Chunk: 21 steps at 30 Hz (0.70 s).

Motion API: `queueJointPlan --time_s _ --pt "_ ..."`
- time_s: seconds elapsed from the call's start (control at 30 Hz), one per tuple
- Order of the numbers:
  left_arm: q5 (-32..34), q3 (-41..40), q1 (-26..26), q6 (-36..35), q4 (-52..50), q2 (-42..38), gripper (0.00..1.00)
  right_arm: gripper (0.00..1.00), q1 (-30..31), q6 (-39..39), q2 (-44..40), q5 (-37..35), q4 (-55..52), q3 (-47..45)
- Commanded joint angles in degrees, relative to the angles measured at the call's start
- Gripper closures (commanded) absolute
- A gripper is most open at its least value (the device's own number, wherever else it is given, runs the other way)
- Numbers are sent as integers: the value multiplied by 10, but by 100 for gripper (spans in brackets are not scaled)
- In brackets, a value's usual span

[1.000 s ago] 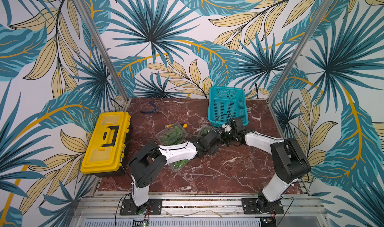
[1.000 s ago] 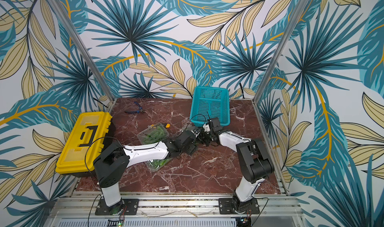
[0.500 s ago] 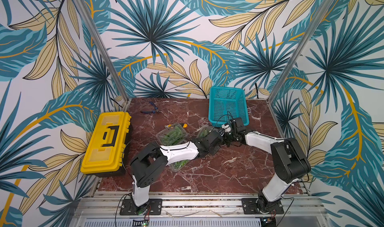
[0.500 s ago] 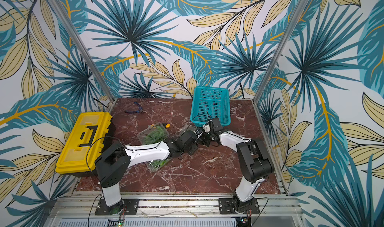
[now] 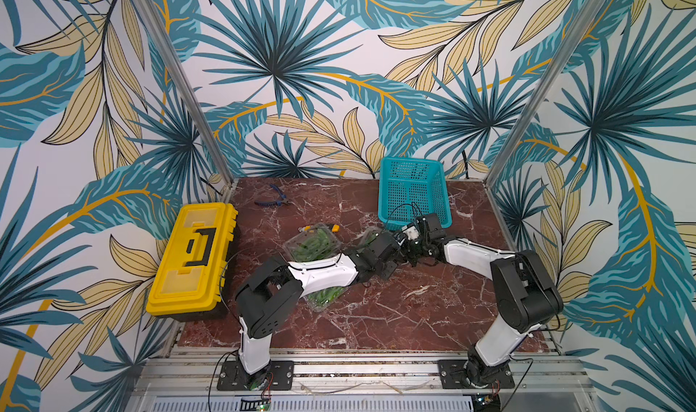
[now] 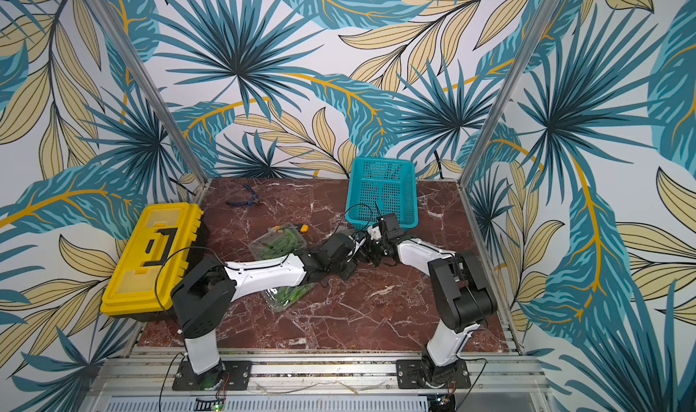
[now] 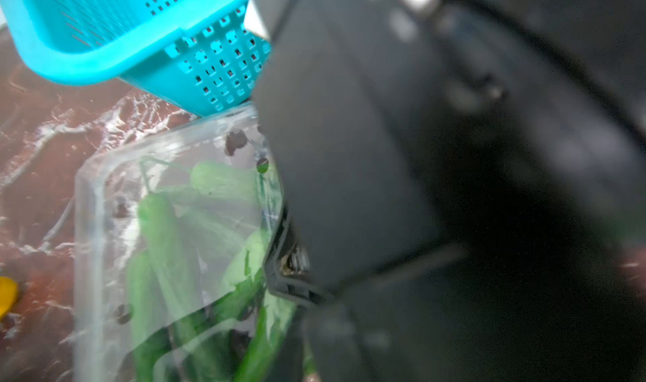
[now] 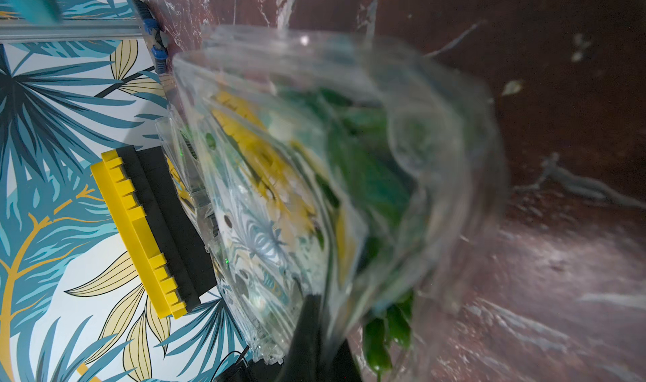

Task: Take small green peppers out of containers
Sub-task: Open the packing box at the center of the board.

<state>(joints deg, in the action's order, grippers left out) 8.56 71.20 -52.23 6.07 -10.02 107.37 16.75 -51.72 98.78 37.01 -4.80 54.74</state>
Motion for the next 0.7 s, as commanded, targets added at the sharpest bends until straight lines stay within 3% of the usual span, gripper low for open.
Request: queueJointPlan --time_s 0.0,0.13,0.3,0.47,0.67 --pt "-21 1 12 -7 -29 18 43 100 11 -5 -19 39 10 -6" --pt "-7 5 10 -10 -34 24 39 100 11 -10 -15 41 18 -7" --pt "65 4 8 1 -35 25 44 100 10 -12 -15 42 22 -7" --pt "89 7 3 2 -41 33 71 100 11 -17 -14 42 27 -10" --pt "88 16 3 6 -54 41 91 100 11 -17 -15 48 29 -11"
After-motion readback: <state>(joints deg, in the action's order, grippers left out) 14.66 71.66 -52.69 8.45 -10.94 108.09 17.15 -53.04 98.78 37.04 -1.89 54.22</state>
